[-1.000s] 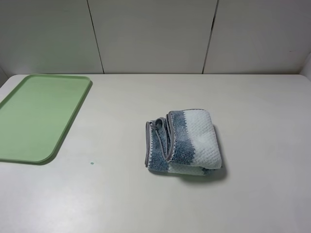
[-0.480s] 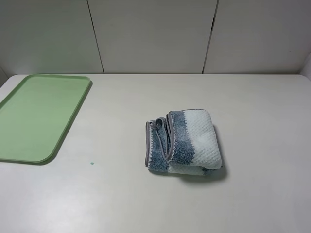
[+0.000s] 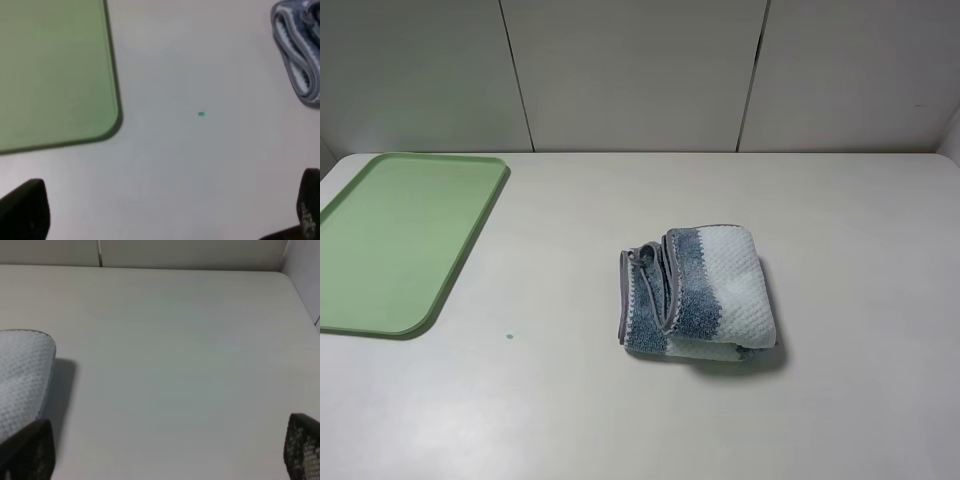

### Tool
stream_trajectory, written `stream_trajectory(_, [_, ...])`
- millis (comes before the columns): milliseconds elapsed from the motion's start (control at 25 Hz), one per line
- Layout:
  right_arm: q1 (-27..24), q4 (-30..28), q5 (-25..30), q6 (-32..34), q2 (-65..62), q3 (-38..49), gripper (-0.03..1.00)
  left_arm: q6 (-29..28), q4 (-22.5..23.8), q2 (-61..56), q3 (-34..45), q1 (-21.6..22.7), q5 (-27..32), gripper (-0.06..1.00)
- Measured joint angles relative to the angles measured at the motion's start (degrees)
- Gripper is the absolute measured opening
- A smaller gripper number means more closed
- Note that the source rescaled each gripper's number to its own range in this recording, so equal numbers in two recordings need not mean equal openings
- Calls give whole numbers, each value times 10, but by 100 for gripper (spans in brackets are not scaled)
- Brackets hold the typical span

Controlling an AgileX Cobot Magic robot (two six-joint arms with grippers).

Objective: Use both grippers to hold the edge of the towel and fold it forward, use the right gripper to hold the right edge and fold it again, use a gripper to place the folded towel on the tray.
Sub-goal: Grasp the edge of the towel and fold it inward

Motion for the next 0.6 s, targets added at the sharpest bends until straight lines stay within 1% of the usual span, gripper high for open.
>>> stream_trajectory(200, [0, 0, 0, 0, 0, 0, 100, 0, -1, 131, -46, 0, -70, 100])
stream_trajectory(360, [0, 0, 0, 0, 0, 0, 100, 10, -20, 230, -82, 0, -119, 100])
stream_trajectory(520, [0, 0, 0, 0, 0, 0, 100, 14, -61, 318, -114, 0, -168, 100])
stream_trajectory(600, [0, 0, 0, 0, 0, 0, 100, 17, -89, 363, -129, 0, -188, 100])
